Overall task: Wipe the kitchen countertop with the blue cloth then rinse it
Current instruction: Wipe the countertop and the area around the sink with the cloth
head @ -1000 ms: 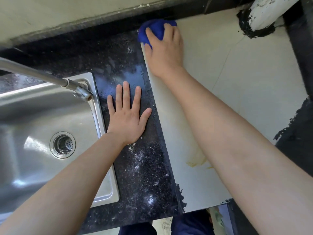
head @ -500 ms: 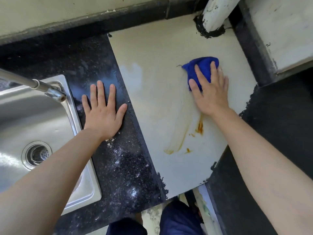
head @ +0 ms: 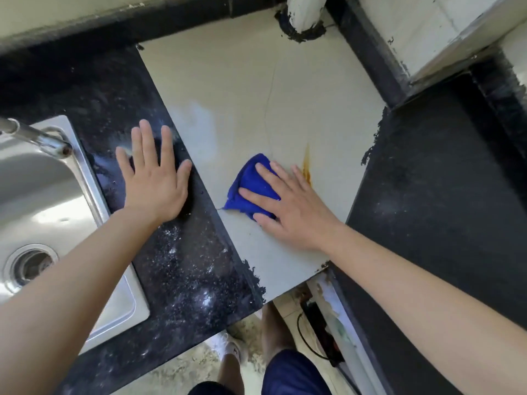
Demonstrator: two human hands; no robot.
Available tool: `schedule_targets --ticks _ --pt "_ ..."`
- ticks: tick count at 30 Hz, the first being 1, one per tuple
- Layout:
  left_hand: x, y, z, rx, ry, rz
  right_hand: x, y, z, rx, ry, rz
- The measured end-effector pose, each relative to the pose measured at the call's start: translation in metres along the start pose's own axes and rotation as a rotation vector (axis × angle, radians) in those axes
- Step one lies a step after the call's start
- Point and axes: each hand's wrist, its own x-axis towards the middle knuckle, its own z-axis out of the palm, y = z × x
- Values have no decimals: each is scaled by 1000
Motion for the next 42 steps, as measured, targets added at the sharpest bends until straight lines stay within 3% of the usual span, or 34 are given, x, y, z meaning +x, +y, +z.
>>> schedule_targets --ticks 6,12,15,19,23,29,33,35,37,39,42 --pt "-43 38 22 -73 7 -18 63 63 -41 11 14 298" --pt "-58 45 38 -46 -65 -29 17 78 -23 148 82 528" --pt "-56 46 38 -33 -76 -25 -27 27 9 145 117 431" --pt "-57 47 37 -16 -91 -31 -81 -37 36 93 59 147" --pt "-59 48 35 -18 -103 -34 -91 -3 21 -5 -38 -60" --pt "-56 49 36 -4 -108 -34 -30 119 -14 38 123 445" --pt "-57 46 36 4 -113 -32 47 100 -32 173 215 591" --pt "-57 46 36 -2 -117 -35 69 66 -26 182 274 542" --pt "-56 46 36 -2 -118 -37 67 29 -11 167 311 368" --pt "-55 46 36 4 -124 -35 37 1 9 186 357 167" --pt "-56 46 36 1 -122 -35 -41 -14 32 206 258 1"
